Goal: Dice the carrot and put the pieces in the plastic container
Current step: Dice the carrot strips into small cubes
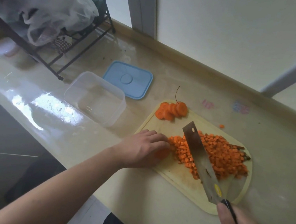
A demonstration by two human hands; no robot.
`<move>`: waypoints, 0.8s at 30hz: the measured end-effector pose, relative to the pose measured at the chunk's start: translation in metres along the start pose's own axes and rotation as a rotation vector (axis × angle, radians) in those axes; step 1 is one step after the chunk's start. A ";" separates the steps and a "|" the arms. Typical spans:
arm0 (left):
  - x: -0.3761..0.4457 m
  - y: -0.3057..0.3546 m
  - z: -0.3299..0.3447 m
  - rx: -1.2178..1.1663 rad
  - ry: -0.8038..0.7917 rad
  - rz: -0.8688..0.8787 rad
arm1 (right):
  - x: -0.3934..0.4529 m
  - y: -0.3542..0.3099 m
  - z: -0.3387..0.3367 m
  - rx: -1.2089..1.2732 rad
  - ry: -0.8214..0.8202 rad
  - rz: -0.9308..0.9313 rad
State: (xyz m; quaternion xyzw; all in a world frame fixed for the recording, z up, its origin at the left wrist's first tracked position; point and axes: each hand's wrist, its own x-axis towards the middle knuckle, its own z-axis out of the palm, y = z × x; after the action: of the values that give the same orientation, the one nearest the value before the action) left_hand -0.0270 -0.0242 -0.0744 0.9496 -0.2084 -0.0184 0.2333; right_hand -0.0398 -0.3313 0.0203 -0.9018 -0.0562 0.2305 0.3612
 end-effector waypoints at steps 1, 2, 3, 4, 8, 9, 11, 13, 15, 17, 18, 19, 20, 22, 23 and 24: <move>0.000 0.001 0.001 0.015 0.003 -0.017 | 0.001 0.000 0.001 -0.007 -0.005 -0.003; 0.000 0.003 0.003 0.032 0.007 -0.031 | 0.001 0.000 0.003 -0.010 -0.012 -0.003; 0.001 0.004 0.004 0.046 0.007 -0.045 | 0.001 -0.001 0.004 -0.009 -0.018 -0.002; 0.001 0.006 0.006 0.059 0.013 -0.056 | 0.002 -0.001 0.005 -0.003 -0.024 -0.001; -0.006 0.005 0.004 0.102 0.048 -0.154 | 0.007 -0.008 0.011 0.031 -0.056 0.008; -0.012 0.005 0.004 0.112 0.066 -0.200 | 0.009 -0.010 0.014 0.036 -0.067 0.010; -0.023 0.008 0.005 0.125 0.106 -0.306 | 0.015 -0.012 0.022 0.035 -0.101 0.000; -0.029 0.016 0.009 0.101 0.122 -0.406 | 0.021 -0.013 0.034 0.005 -0.128 -0.015; -0.029 0.028 0.011 0.054 0.097 -0.500 | 0.027 -0.012 0.046 -0.047 -0.145 -0.016; -0.026 0.035 0.014 0.006 0.083 -0.575 | 0.032 -0.011 0.054 -0.083 -0.155 -0.020; -0.025 0.040 0.013 -0.027 0.078 -0.605 | 0.034 -0.010 0.056 -0.095 -0.162 -0.026; -0.024 0.042 0.013 -0.063 0.075 -0.639 | 0.036 -0.008 0.057 -0.101 -0.168 -0.035; -0.023 0.044 0.011 -0.092 0.073 -0.685 | 0.037 -0.006 0.058 -0.105 -0.175 -0.043; -0.020 0.046 0.006 -0.128 0.044 -0.762 | 0.038 -0.004 0.058 -0.120 -0.175 -0.067; -0.019 0.047 0.005 -0.145 0.053 -0.780 | 0.038 -0.003 0.058 -0.130 -0.167 -0.082; -0.018 0.048 0.004 -0.163 0.061 -0.790 | 0.037 -0.003 0.058 -0.136 -0.160 -0.090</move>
State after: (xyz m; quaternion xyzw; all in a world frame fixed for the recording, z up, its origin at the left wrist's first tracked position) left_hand -0.0622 -0.0574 -0.0576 0.9351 0.1819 -0.0948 0.2889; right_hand -0.0334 -0.2826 -0.0282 -0.8995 -0.1410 0.2811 0.3033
